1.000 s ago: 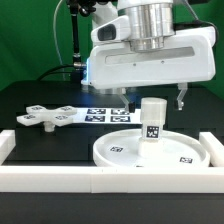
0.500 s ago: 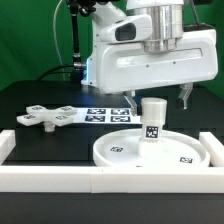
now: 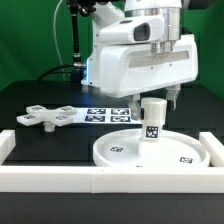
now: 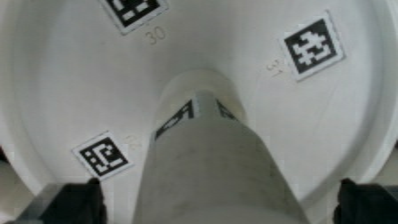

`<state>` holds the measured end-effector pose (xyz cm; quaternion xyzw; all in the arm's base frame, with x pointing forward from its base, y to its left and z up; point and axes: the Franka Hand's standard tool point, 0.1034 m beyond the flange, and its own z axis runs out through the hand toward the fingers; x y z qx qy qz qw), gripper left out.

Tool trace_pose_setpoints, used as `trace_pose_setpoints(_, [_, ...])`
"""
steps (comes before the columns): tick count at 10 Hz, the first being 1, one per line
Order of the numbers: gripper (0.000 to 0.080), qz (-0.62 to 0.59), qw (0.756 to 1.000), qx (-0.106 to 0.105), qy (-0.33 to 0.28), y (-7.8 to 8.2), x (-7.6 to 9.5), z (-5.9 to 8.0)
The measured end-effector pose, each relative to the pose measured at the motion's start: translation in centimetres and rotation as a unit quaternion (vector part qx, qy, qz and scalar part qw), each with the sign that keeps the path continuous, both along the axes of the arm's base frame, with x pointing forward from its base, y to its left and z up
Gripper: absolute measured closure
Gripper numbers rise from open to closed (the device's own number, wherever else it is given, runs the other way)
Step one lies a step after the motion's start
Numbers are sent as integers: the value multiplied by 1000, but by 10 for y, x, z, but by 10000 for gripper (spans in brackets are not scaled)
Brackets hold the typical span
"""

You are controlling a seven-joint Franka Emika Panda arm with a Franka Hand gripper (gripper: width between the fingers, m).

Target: Assemble round table

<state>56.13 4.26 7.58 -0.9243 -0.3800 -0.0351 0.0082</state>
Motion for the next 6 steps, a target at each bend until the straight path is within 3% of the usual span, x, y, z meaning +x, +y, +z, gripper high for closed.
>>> trace_pose_setpoints(2, [150,86,996,-23,-5,4,6,1])
trace_pose_setpoints(6, [150,203,979,-38,-6,-2,6,0])
